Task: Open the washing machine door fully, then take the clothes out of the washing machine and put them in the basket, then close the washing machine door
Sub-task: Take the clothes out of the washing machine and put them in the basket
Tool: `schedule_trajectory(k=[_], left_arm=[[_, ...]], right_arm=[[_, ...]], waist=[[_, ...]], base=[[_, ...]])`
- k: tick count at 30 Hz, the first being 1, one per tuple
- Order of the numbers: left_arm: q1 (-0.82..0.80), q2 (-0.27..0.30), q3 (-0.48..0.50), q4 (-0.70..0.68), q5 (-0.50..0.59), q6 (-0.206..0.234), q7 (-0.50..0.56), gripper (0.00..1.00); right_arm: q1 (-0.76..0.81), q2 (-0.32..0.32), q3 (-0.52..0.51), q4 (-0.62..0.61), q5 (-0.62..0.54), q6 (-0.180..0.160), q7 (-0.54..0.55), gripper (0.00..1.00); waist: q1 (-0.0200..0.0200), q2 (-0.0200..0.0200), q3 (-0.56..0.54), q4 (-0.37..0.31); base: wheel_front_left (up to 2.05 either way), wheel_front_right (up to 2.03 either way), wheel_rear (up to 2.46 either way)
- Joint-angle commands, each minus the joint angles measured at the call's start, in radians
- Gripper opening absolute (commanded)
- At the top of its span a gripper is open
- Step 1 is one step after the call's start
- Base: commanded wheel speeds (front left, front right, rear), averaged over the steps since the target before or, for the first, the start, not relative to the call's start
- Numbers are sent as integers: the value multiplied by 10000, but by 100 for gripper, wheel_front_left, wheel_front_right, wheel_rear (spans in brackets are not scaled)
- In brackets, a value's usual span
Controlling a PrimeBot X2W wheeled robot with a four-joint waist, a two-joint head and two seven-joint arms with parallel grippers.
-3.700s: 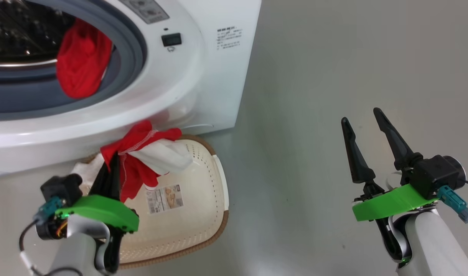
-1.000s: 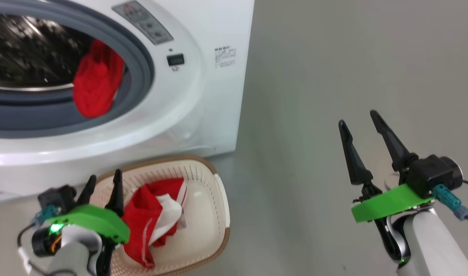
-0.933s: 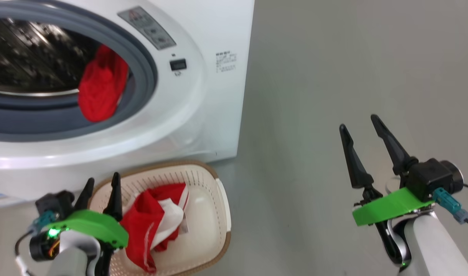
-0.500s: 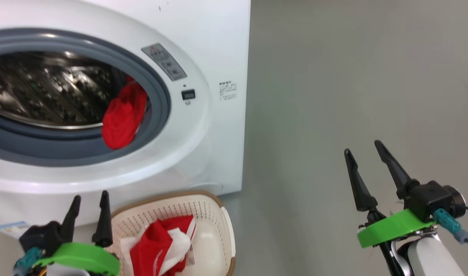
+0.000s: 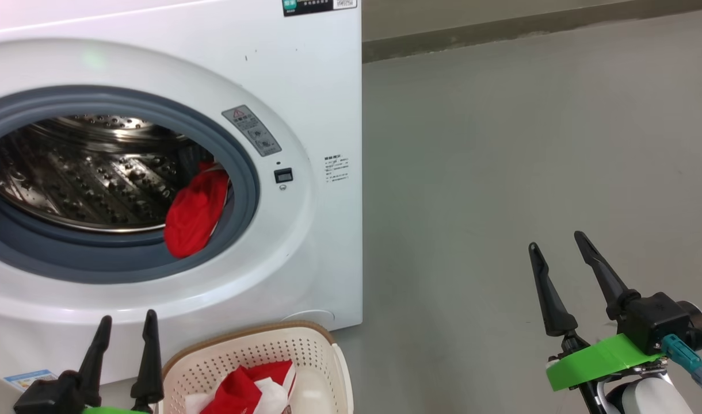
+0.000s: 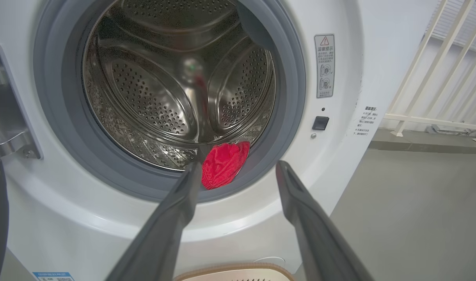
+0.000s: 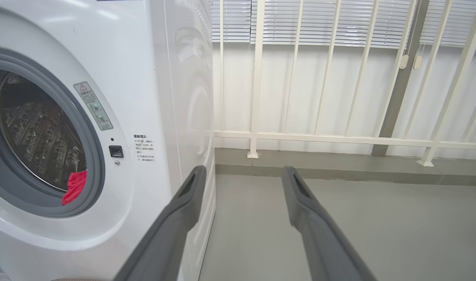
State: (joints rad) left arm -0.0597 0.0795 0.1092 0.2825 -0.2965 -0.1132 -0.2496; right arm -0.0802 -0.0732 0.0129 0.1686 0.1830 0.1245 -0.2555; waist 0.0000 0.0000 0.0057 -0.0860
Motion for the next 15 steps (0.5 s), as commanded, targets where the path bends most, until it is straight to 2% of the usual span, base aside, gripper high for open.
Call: schedule_trajectory(k=[1,15], left_arm=[[21,132,449,-464,196,79,-122,100],[523,37,625,-858,363,151,-122,100]], right_arm=[[10,-73,145,-328,-95,62,-63,100],[467,-46,-51,-403,-105,62,-63,100]], waist=[[0,0,-128,-58],[0,0,-388,-73]], base=[[0,0,0],[0,0,0]])
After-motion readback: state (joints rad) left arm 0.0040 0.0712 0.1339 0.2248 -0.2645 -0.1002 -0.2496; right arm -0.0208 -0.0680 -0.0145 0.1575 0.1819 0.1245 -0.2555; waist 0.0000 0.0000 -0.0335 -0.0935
